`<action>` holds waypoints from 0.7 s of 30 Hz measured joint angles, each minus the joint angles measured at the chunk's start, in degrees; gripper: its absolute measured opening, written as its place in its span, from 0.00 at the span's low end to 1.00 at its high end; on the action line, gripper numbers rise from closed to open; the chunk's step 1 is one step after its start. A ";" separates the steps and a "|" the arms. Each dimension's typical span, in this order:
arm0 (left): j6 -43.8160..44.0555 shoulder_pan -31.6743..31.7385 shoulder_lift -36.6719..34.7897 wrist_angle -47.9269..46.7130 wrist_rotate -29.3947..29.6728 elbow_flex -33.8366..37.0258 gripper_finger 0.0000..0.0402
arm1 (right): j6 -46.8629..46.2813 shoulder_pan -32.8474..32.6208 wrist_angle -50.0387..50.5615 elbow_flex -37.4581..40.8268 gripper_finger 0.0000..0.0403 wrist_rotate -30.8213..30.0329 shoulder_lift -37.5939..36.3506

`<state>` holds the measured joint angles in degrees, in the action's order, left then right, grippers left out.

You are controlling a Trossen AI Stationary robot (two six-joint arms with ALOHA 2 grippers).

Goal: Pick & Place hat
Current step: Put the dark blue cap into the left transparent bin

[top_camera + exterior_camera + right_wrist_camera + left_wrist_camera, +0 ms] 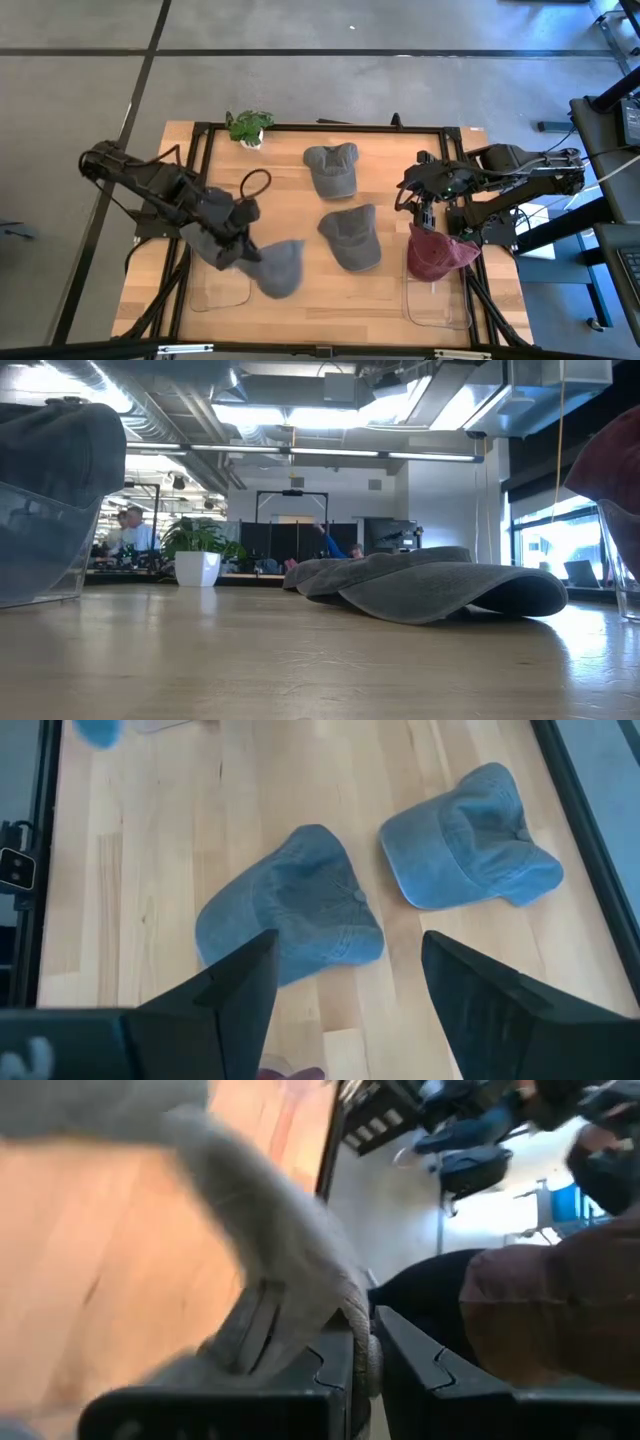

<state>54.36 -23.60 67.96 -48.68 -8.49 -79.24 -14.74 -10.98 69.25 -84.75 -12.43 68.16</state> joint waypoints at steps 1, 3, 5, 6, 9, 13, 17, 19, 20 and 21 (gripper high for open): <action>1.53 -0.92 0.00 -0.41 0.28 0.00 0.06 | 0.00 0.00 0.00 0.00 0.61 -0.02 0.00; 5.09 -2.50 -0.20 -0.40 0.37 0.00 0.06 | -0.02 0.00 -0.25 0.00 0.61 -0.04 0.00; 8.56 -4.17 -0.97 -0.42 0.18 0.00 0.06 | -0.38 0.00 -0.86 0.00 0.61 -0.09 0.00; 10.00 -4.92 -1.61 -0.48 0.20 0.00 0.06 | -1.09 0.00 -1.13 0.00 0.61 -0.15 0.00; 13.16 -7.35 -3.16 -3.21 1.93 -0.11 0.06 | -3.19 0.00 -2.18 0.00 0.61 -0.18 0.02; 16.03 -10.63 -4.93 -12.50 5.55 -0.11 0.06 | -6.02 -0.02 -4.62 0.00 0.61 -2.62 0.02; 16.76 -12.88 -6.20 -17.15 8.12 -0.09 0.06 | -7.37 0.00 -7.83 0.00 0.61 -6.74 0.02; 17.61 -13.69 -6.81 -18.66 9.47 -0.10 0.06 | -7.37 0.00 -9.33 0.00 0.61 -7.91 0.02; 18.27 -14.06 -7.00 -19.72 10.10 -0.11 0.06 | -7.38 0.00 -9.82 0.00 0.61 -8.18 0.02; 18.90 -14.39 -7.08 -20.76 10.39 -0.11 0.06 | -7.39 0.00 -10.31 0.00 0.61 -8.18 0.02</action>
<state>73.26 -37.99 60.88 -69.45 1.89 -79.35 -22.13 -10.98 58.94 -84.75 -20.61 68.18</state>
